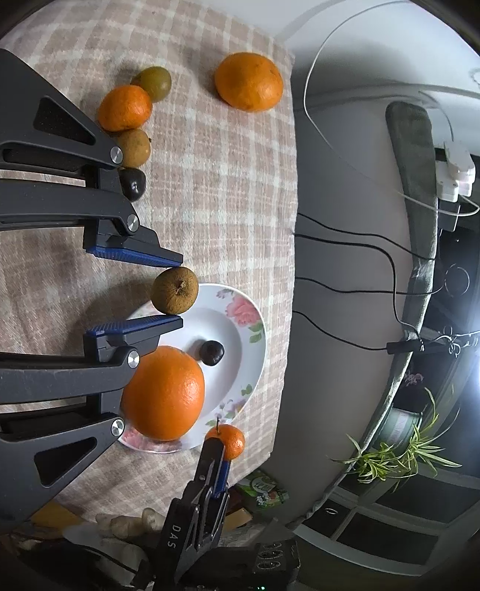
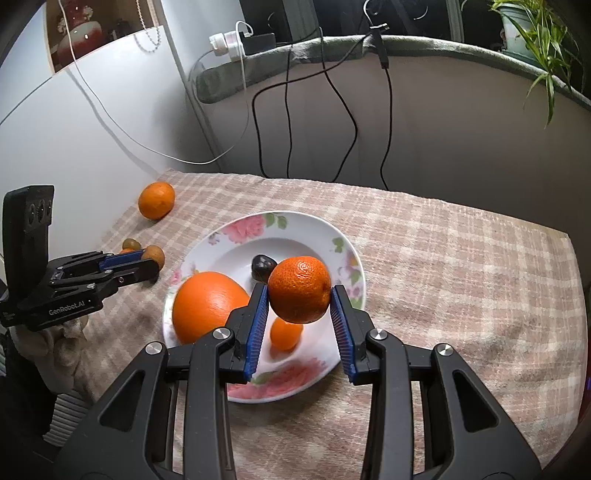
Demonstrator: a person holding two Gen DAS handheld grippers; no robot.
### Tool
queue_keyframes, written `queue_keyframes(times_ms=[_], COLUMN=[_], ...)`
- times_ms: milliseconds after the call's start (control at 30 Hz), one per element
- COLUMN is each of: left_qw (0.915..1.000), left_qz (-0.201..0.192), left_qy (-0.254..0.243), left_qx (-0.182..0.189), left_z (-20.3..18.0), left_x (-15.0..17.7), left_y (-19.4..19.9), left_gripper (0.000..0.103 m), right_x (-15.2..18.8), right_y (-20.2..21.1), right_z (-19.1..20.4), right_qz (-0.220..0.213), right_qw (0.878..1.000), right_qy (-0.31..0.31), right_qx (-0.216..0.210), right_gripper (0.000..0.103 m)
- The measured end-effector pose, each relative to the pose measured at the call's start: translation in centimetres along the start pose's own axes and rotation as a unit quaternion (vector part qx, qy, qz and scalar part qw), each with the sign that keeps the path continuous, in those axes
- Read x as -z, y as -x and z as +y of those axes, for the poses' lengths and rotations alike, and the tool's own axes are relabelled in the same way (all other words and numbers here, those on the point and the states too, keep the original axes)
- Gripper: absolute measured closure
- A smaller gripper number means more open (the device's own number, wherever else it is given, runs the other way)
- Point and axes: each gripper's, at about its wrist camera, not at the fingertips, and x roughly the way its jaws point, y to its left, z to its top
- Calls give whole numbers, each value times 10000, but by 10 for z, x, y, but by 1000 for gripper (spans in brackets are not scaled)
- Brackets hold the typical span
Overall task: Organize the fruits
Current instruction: 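Lower both fruits into the white plate and open both grippers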
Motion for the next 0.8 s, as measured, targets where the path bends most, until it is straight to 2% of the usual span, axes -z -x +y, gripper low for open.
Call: queue_keyframes(times_ms=[433, 800], left_qw=[9999, 9998], left_qz=[90, 33], left_qy=[-74, -206], left_qx=[4, -63], left_z=[-6, -12], left_x=[-3, -5], left_y=[-12, -12], left_gripper=[78, 78], right_x=[4, 5], right_y=[-8, -13], right_z=[-16, -14], right_qz=[105, 150], right_qw=[9998, 9998], right_qy=[-129, -110], right_qx=[59, 45], right_gripper=[67, 67])
